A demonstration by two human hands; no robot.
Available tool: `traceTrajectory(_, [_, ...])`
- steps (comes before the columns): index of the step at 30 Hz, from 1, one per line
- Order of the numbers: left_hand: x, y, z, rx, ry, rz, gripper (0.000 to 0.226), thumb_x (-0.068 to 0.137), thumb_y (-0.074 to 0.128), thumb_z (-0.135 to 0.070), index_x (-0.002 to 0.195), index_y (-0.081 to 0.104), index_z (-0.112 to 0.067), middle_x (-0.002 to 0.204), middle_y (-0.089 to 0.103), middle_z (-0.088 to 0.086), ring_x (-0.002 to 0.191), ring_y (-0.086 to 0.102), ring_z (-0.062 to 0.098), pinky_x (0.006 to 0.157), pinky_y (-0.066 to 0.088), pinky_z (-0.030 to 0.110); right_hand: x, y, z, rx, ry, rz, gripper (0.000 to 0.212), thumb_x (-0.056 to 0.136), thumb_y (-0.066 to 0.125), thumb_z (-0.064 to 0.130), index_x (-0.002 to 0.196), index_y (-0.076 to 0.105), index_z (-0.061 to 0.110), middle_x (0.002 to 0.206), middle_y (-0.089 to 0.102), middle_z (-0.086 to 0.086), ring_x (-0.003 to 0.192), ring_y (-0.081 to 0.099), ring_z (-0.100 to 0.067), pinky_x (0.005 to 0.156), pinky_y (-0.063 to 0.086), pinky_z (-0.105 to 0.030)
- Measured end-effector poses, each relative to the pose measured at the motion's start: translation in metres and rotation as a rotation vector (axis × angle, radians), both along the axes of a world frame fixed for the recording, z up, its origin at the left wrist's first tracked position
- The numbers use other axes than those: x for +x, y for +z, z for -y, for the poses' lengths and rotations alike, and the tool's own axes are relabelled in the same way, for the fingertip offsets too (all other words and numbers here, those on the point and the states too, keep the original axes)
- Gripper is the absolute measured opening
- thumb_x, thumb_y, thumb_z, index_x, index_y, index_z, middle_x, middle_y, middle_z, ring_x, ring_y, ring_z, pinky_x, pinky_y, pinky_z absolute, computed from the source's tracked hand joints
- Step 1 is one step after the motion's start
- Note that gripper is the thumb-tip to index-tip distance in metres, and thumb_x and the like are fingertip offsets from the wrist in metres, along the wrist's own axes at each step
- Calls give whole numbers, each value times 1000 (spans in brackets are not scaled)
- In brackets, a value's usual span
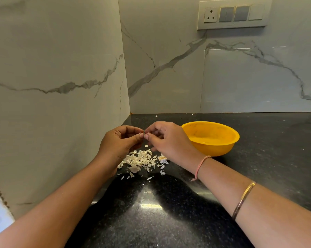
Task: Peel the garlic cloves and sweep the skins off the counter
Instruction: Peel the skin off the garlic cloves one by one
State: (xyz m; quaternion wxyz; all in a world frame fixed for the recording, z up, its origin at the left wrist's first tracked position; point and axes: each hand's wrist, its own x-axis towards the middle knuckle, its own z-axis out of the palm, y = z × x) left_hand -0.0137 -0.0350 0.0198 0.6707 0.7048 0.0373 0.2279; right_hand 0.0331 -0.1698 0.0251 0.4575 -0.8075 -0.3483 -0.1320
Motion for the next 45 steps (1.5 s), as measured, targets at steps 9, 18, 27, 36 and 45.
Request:
traceTrajectory(9, [3, 1, -3, 79, 56, 23, 15, 80, 68, -7, 89, 63, -17, 76, 72, 3, 65, 68, 7, 65, 57, 22, 2, 8, 5, 4, -132, 197, 10, 88, 61, 10, 96, 67, 10, 85, 69, -1, 75, 65, -13, 67, 56, -28])
traceTrajectory(18, [-1, 1, -10, 432, 239, 12, 12, 79, 73, -18, 73, 67, -25, 77, 68, -8, 78, 65, 13, 75, 54, 32, 8, 36, 36, -235, -529, 389, 12, 91, 47, 5, 98, 57, 6, 96, 58, -12, 77, 40, -20, 61, 28, -25])
traceTrajectory(27, [-4, 4, -8, 430, 283, 2, 27, 87, 56, -11, 69, 67, -27, 66, 62, -5, 66, 58, 17, 65, 50, 29, 10, 31, 46, -584, -665, 30, 27, 92, 49, 16, 117, 56, 7, 114, 59, -16, 105, 55, -33, 72, 43, -34])
traceTrajectory(36, [0, 5, -25, 702, 96, -239, 9, 85, 65, -30, 93, 62, -27, 88, 63, -6, 79, 60, 8, 65, 49, 22, 4, 26, 26, -359, -246, 371, 18, 93, 49, 18, 100, 65, 13, 98, 65, -4, 91, 58, -18, 81, 48, -30])
traceTrajectory(45, [-4, 5, -28, 908, -36, -489, 14, 76, 76, -20, 82, 66, -28, 83, 64, -7, 68, 55, 1, 63, 41, 15, 2, 3, 10, -800, -25, 104, 37, 90, 58, 40, 119, 60, 18, 115, 57, -5, 96, 51, -18, 67, 36, -21])
